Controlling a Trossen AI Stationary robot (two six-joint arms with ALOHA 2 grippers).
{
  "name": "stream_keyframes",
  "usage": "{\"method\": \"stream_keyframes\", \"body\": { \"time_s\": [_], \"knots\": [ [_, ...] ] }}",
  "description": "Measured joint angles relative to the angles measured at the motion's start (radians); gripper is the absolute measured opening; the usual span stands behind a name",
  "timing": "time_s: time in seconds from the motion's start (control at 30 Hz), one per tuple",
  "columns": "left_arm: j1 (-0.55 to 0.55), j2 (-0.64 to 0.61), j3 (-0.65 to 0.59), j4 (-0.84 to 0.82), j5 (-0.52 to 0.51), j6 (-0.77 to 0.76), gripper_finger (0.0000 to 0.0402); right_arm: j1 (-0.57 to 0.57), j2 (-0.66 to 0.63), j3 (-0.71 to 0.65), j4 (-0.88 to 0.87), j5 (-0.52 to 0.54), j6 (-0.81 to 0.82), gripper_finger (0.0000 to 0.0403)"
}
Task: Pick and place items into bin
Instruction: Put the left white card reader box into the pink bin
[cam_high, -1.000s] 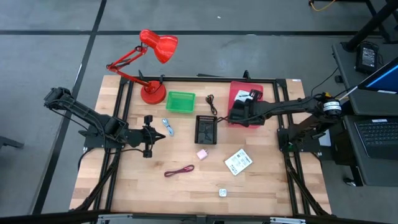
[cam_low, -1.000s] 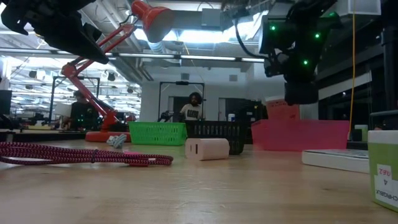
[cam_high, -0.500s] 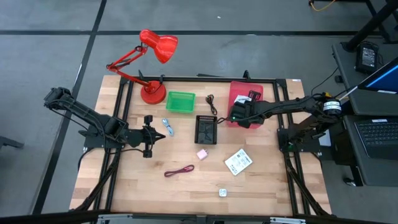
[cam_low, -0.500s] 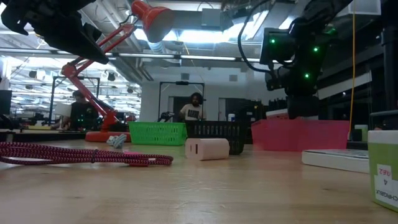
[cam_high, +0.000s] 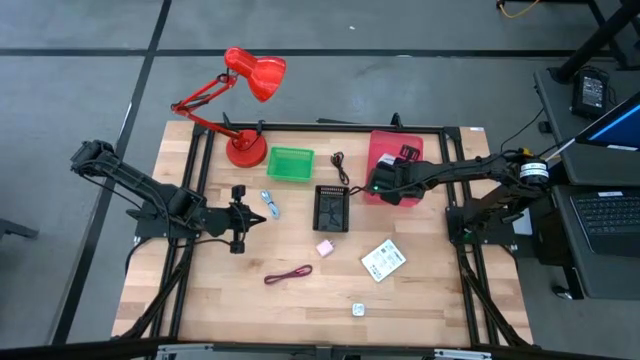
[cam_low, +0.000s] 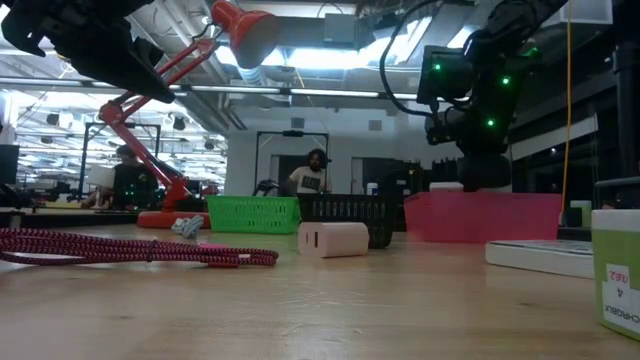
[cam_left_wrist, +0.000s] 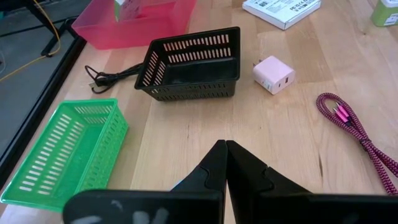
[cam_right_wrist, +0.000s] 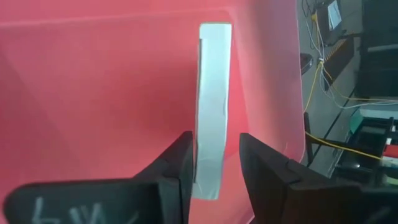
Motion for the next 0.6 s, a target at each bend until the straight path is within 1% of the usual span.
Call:
{"method": "stream_keyframes", "body": {
  "time_s": [0.47, 0.6],
  "knots": [
    [0.0, 0.0, 0.0, 0.0, -0.007, 0.0, 0.0003, 0.0, -0.001, 0.001, -0.001, -0.002, 0.014, 0.0113],
    [0.0, 0.0, 0.0, 0.0, -0.001, 0.0, 0.0003, 0.0, -0.002, 0.033, -0.035, -0.003, 0.015, 0.0113]
  ]
}}
